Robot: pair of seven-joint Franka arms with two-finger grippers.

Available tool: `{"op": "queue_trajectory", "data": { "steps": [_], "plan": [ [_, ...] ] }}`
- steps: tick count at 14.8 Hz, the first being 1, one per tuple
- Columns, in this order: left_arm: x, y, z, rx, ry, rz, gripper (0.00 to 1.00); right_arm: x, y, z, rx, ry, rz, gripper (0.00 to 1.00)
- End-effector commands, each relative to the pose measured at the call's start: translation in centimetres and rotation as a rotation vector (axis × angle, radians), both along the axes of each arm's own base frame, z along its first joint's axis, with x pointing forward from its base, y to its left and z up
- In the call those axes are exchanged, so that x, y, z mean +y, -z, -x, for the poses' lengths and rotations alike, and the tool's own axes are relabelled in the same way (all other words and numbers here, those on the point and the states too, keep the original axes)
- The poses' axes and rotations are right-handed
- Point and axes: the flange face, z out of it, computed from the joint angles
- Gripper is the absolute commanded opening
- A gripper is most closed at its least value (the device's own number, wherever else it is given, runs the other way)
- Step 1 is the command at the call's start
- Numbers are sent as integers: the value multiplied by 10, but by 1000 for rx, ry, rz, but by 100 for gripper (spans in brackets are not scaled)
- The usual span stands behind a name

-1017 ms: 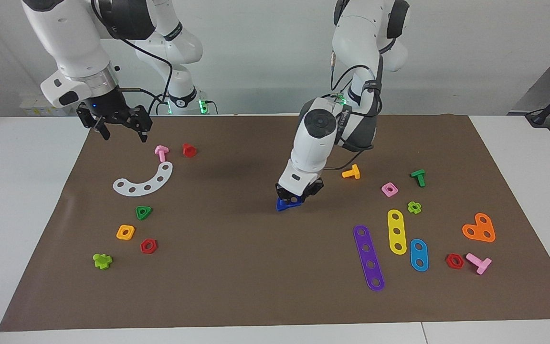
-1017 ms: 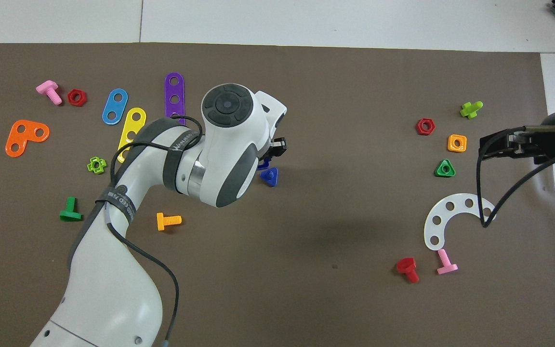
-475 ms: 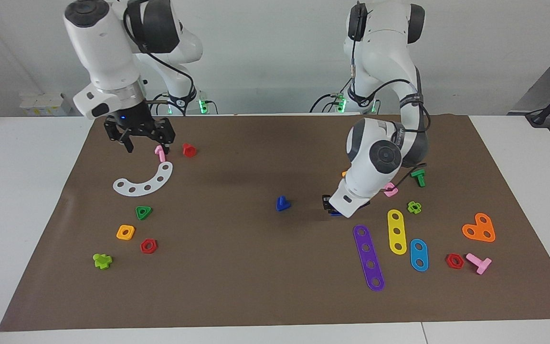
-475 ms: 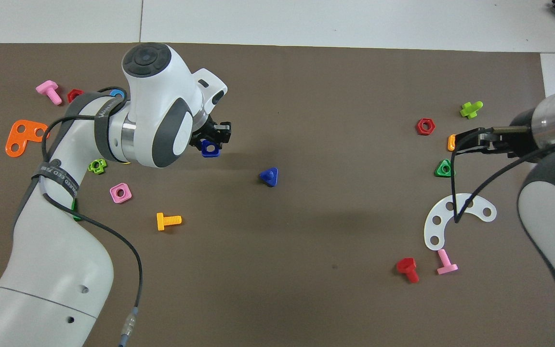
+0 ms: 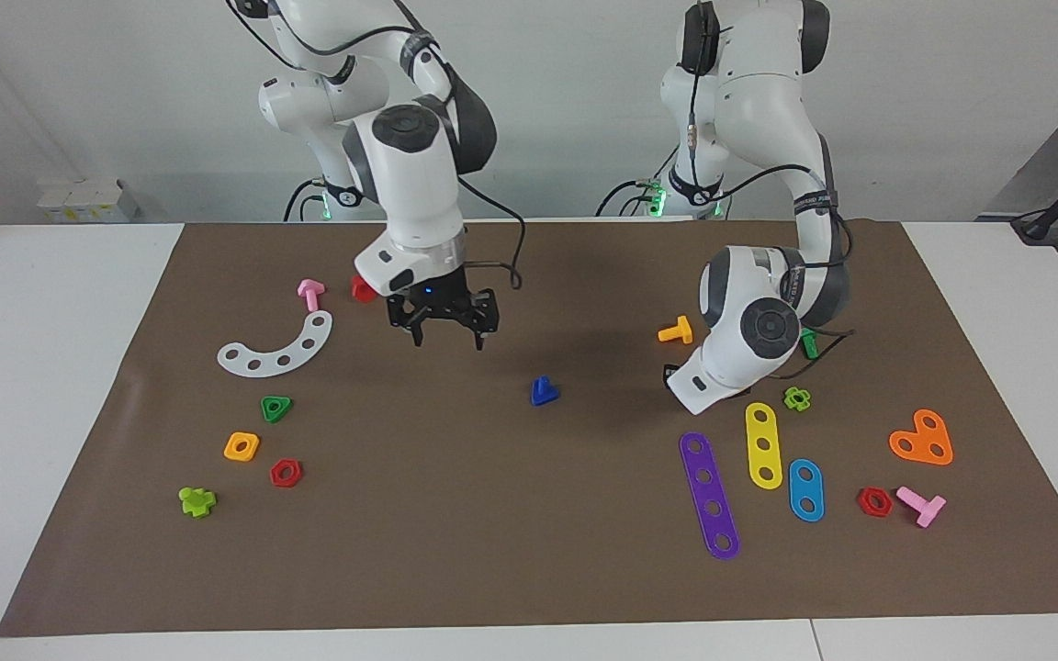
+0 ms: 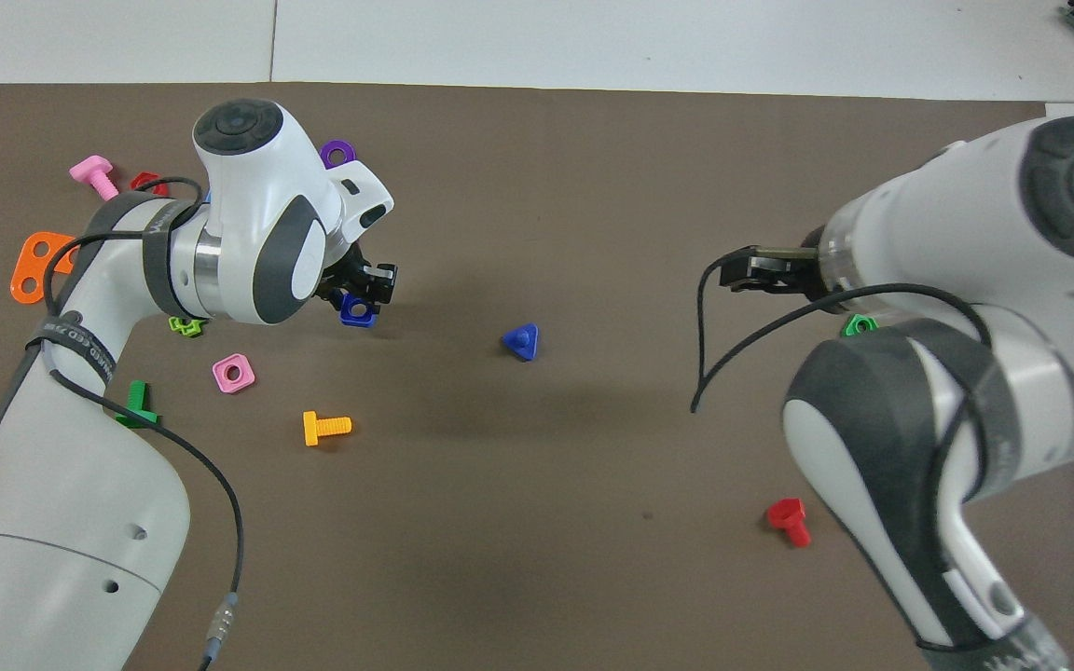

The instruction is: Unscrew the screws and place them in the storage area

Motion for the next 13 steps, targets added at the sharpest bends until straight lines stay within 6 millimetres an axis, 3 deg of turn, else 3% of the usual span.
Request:
{"op": "queue_trajectory", "data": {
  "steps": [1,2,3,6,9,11,13],
  "plan": [
    [18,-6,13,9,53,-18,42,29,27,-5,-26,6,16,93],
    [20,-5,13,11,57,-17,88,37,33,-4,-35,-3,11,92],
    [21,-5,13,11,57,-17,100,39,37,-6,-36,-5,11,91],
    [23,-9,9,4,53,-15,100,83,70,-16,-16,-43,15,88],
    [41,-30,-2,0,34,-10,100,101,98,-15,-21,-78,52,82],
    [70,-54,-8,15,13,3,100,103,100,-17,-54,-91,49,76],
    [110,-81,-6,28,0,32,100,115,112,-6,-41,-116,59,70]
  ]
}}
